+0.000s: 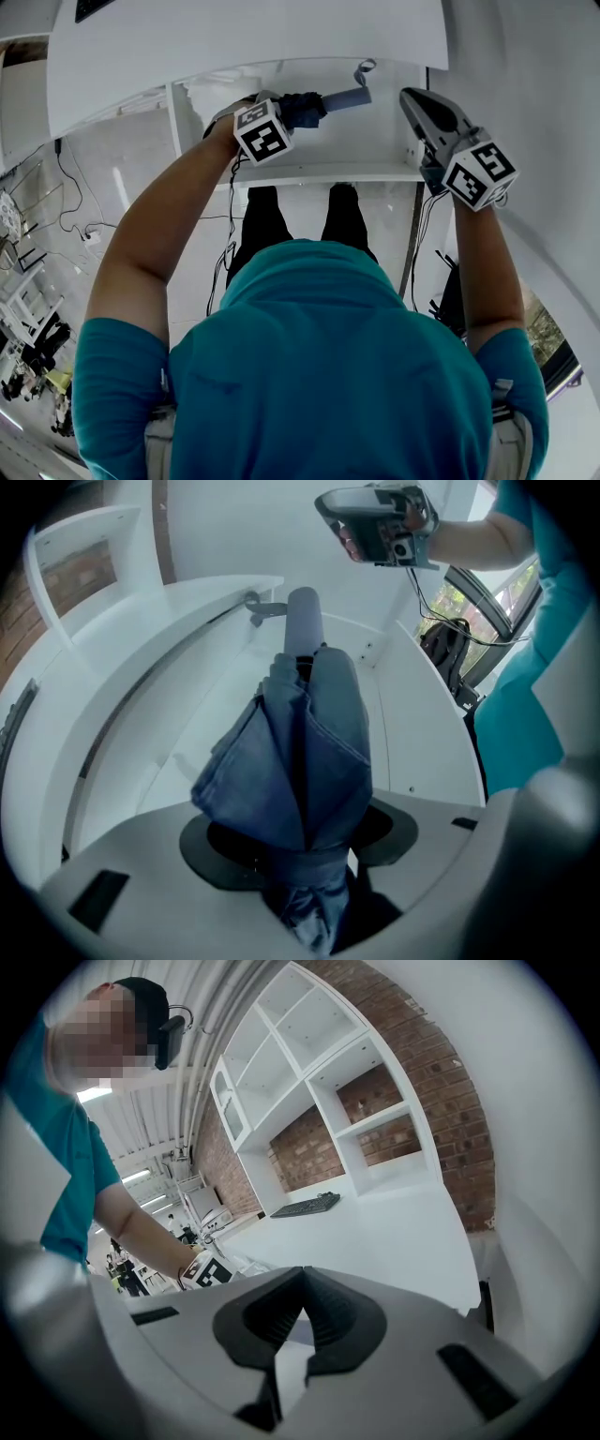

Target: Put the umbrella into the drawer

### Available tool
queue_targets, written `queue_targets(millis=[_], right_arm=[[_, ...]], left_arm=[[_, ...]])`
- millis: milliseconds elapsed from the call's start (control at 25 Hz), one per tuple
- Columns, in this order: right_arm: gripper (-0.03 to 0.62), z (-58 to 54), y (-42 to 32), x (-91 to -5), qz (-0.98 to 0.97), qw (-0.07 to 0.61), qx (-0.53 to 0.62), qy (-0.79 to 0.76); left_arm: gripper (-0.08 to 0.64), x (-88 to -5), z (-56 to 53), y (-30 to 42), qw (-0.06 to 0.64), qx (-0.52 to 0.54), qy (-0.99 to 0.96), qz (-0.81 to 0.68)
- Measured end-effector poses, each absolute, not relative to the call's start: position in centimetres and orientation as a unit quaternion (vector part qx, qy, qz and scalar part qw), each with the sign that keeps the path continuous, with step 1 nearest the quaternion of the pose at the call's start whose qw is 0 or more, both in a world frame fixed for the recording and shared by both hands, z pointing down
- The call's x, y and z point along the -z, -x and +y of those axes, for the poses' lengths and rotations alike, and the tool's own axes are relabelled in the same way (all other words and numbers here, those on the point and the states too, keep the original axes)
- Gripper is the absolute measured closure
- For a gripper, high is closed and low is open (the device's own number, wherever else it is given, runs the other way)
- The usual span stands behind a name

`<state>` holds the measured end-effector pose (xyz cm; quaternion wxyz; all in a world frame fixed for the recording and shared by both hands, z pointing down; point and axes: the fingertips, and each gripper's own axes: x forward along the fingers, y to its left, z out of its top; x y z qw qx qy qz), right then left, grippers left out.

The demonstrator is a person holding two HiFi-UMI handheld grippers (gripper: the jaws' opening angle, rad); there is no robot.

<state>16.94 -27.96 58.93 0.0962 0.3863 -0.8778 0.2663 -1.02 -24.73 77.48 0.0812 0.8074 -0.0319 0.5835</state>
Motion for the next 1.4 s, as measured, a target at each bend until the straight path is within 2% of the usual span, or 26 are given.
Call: queue_targets(millis=[760, 1160, 1400], right_arm=[[0.569, -26.9, -17.2, -60.7, -0.871, 0.101, -0.292, -0.383], [0.569, -27.5, -16.6, -59.6, -0.876, 0.102, -0.284, -0.376], [0.569, -28.0, -16.3, -57.5, -0.881, 0.100, -0.270, -0.377]], left_arm=[[0.295, -81.8, -23.9, -0.3, 0.060, -0.656, -0.752, 0.008], [0.262, -81.6, -23.7, -0.4, 0.064, -0.650, -0.757, 0.009], [0.258, -78.1, -24.6, -0.4, 0.077, -0.608, -0.790, -0.023]])
